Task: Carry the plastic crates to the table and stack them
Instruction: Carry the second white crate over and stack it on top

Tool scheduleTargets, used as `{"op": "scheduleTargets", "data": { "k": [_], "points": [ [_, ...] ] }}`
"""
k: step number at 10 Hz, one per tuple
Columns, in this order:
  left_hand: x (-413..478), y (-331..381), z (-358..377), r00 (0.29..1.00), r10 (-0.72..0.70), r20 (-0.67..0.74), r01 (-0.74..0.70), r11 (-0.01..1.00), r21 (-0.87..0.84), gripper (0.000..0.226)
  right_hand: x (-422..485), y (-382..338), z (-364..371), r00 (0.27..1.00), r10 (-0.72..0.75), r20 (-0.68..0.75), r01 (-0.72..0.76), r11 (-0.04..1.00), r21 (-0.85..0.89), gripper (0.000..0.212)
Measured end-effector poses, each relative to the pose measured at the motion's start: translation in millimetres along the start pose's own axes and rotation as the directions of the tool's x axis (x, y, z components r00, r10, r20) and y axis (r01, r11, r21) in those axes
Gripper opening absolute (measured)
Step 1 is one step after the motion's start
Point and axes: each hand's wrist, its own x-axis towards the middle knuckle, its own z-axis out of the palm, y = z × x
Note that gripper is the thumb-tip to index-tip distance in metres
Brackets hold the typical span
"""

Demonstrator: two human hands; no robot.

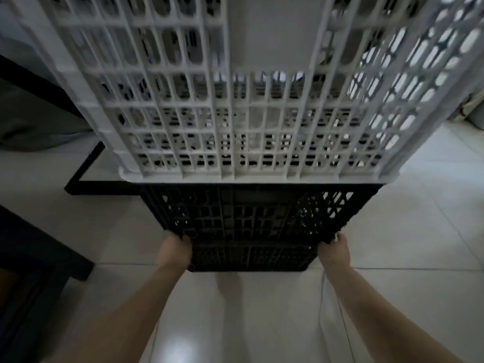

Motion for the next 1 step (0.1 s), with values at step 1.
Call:
{"op": "scheduleTargets", "data": {
  "k": [1],
  "points": [
    [-27.1,56.5,-37.5,0.989,0.037,0.147,-0.044,0.998,0.048,0.045,-44.1,-60.2,-18.0,0.996,-0.023,0.081,0.025,0.999,-0.028,0.047]
  ]
}}
